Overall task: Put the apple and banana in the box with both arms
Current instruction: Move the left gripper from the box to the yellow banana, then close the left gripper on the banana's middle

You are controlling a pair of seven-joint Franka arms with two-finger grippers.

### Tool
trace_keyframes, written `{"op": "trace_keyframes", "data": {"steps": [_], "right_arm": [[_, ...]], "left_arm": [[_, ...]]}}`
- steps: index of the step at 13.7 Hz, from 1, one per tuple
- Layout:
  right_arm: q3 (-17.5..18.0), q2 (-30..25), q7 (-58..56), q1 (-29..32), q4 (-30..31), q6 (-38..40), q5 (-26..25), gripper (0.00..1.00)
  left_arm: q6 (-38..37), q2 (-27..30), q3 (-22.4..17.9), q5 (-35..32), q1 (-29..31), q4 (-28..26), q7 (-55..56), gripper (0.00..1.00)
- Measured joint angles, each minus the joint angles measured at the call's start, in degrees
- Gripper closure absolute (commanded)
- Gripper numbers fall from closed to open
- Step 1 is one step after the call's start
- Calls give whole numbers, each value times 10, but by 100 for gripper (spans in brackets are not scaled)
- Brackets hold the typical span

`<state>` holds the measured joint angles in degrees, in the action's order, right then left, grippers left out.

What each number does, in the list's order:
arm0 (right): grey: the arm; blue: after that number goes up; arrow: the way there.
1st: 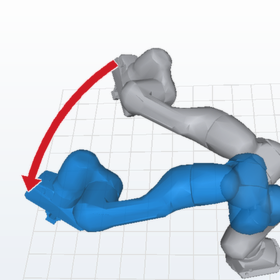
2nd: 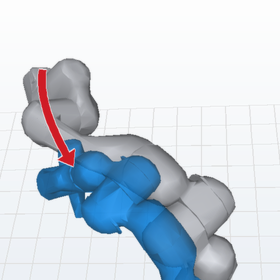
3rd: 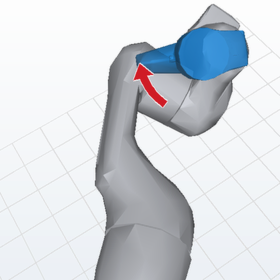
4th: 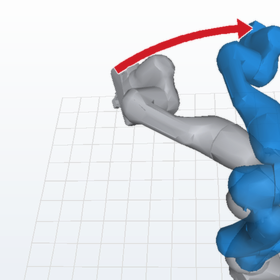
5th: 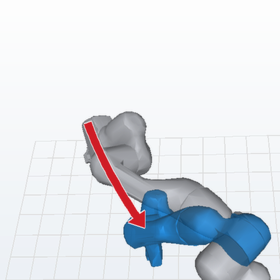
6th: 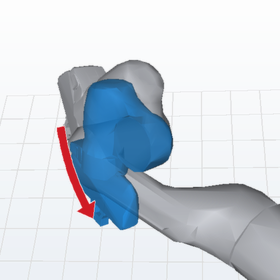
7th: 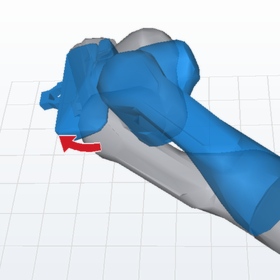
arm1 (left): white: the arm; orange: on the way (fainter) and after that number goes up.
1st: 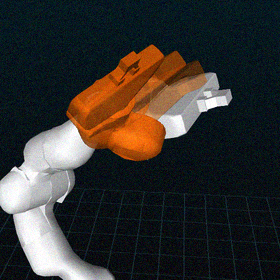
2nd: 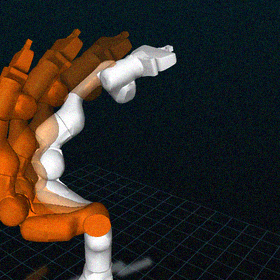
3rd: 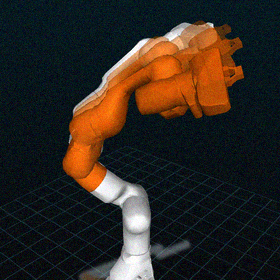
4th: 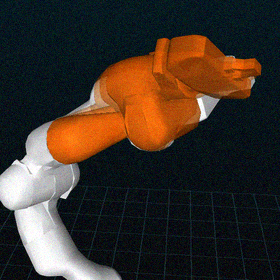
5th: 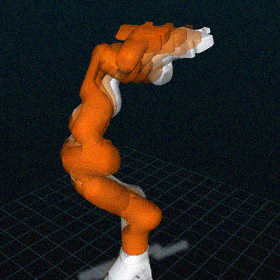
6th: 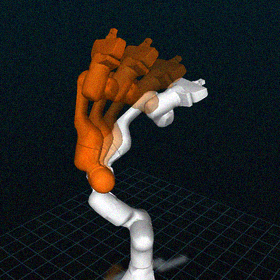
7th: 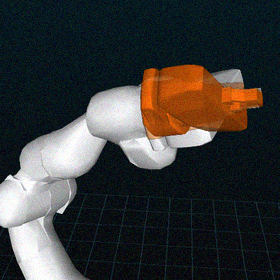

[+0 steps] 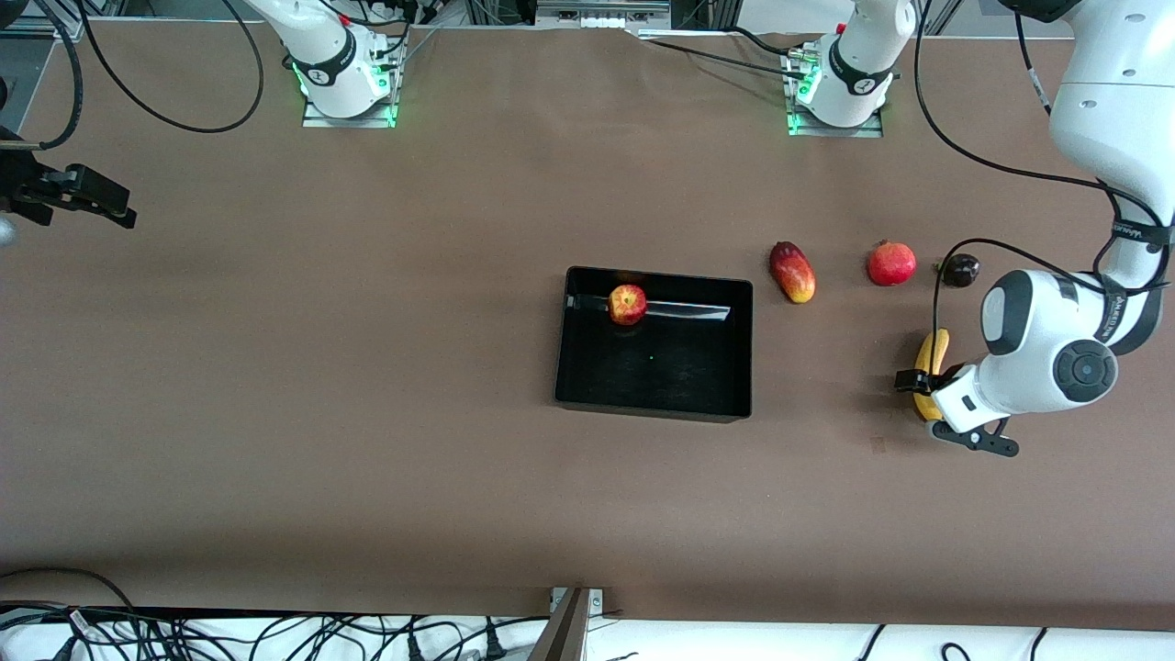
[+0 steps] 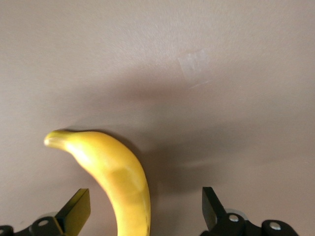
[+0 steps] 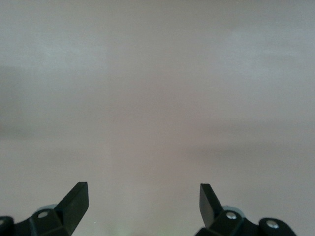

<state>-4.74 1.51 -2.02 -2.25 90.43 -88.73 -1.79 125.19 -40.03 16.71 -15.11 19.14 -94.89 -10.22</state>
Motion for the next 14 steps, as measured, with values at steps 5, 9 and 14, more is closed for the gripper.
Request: {"op": "trace_keyframes", "data": {"steps": [5, 9, 14], "right_arm": [[-1, 7, 0, -3, 0, 1, 8, 0], [-3, 7, 0, -3, 0, 1, 8, 0], [-3, 7, 0, -3, 0, 1, 8, 0]], "left_arm": [[35, -3, -9, -11, 21, -40, -16, 48], [35, -2, -9, -11, 26, -54, -14, 80], [6, 13, -1, -10, 28, -55, 12, 97]]}}
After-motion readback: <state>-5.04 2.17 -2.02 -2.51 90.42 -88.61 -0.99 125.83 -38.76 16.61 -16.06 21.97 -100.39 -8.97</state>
